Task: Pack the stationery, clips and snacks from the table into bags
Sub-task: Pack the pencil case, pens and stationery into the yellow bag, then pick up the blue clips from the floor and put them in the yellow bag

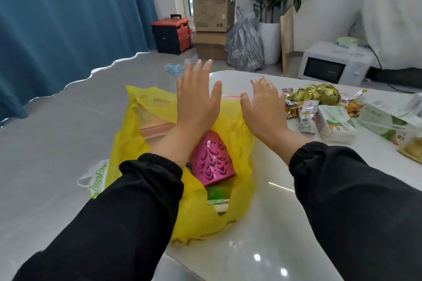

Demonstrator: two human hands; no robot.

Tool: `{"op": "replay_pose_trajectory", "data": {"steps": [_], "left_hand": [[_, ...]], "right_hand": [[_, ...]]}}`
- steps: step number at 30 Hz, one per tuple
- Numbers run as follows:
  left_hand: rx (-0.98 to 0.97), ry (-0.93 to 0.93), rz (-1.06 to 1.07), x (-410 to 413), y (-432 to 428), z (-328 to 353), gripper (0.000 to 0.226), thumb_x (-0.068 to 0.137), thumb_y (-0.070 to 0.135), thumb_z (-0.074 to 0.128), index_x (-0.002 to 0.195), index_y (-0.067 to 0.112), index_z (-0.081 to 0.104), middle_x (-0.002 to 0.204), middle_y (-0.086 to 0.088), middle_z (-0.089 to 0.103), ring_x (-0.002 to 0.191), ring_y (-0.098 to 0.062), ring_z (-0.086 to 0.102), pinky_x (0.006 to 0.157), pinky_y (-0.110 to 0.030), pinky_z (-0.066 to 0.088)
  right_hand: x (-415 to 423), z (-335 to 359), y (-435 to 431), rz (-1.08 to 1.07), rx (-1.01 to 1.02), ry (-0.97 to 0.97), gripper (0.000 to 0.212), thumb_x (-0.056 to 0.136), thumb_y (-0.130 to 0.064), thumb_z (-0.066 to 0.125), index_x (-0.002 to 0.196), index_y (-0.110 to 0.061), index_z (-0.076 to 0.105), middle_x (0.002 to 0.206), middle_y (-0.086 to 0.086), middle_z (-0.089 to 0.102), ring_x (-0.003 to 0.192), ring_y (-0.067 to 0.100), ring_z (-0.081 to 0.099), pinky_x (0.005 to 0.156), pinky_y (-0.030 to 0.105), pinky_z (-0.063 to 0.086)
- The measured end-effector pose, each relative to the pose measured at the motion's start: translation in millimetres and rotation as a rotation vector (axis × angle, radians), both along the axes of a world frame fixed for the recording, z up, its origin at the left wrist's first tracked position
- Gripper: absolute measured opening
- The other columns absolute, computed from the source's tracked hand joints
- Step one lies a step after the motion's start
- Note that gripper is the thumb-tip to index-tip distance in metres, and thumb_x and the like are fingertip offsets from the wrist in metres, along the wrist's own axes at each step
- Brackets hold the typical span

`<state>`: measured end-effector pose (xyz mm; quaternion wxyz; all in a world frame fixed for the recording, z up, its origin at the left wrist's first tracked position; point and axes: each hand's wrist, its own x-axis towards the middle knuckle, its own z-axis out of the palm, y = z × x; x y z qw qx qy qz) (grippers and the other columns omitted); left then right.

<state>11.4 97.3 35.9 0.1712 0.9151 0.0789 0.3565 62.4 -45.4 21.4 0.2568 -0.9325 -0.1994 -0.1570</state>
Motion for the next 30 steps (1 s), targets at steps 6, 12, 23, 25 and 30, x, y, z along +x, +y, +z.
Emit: {"op": "replay_pose_trajectory", "data": {"steps": [6,12,23,25,30], "left_hand": [[0.017,0.182,0.02,4.2,-2.1,7.3,0.066,0.09,0.047,0.018,0.146,0.015,0.032,0.152,-0.009,0.03,0.144,-0.03,0.017,0.113,-0.051,0.014],[0.098,0.524,0.088,-24.8,9.3,56.6,0.066,0.091,0.048,0.015,0.15,0.017,0.023,0.157,-0.011,0.019,0.146,-0.029,0.011,0.114,-0.055,0.013],[0.072,0.77,0.16,-83.9,13.1,234.6,0.066,0.097,0.05,0.028,0.151,0.028,-0.003,0.159,-0.006,-0.011,0.146,-0.027,-0.013,0.113,-0.057,-0.002],[0.099,0.777,0.154,-96.2,15.3,262.6,0.067,0.097,0.052,0.027,0.15,0.032,-0.009,0.159,-0.005,-0.015,0.145,-0.026,-0.016,0.113,-0.056,-0.005],[0.087,0.711,0.221,-122.0,55.1,309.6,0.067,0.098,0.049,0.03,0.149,0.032,-0.009,0.159,-0.006,-0.014,0.145,-0.027,-0.017,0.113,-0.057,-0.005]], "right_hand": [[13.9,18.7,4.0,0.03,-0.165,0.044,0.056,0.099,-0.039,0.032,0.148,-0.013,0.025,0.158,0.01,0.018,0.146,0.024,0.013,0.116,0.05,0.004],[-8.9,75.8,7.4,0.099,-0.374,0.18,0.061,0.098,-0.042,0.033,0.149,-0.012,0.021,0.158,0.012,0.014,0.146,0.028,0.01,0.116,0.055,0.005],[-58.9,274.3,22.5,0.195,-0.422,0.235,0.064,0.097,-0.041,0.039,0.151,-0.011,0.02,0.159,0.012,0.01,0.147,0.029,0.006,0.114,0.056,0.003],[-66.0,301.4,25.1,0.206,-0.438,0.183,0.065,0.097,-0.042,0.039,0.151,-0.011,0.019,0.159,0.013,0.01,0.147,0.029,0.006,0.114,0.057,0.005],[-82.3,341.0,64.8,0.247,-0.464,0.126,0.065,0.096,-0.041,0.04,0.15,-0.01,0.023,0.158,0.015,0.012,0.147,0.031,0.008,0.113,0.059,0.006]]}}
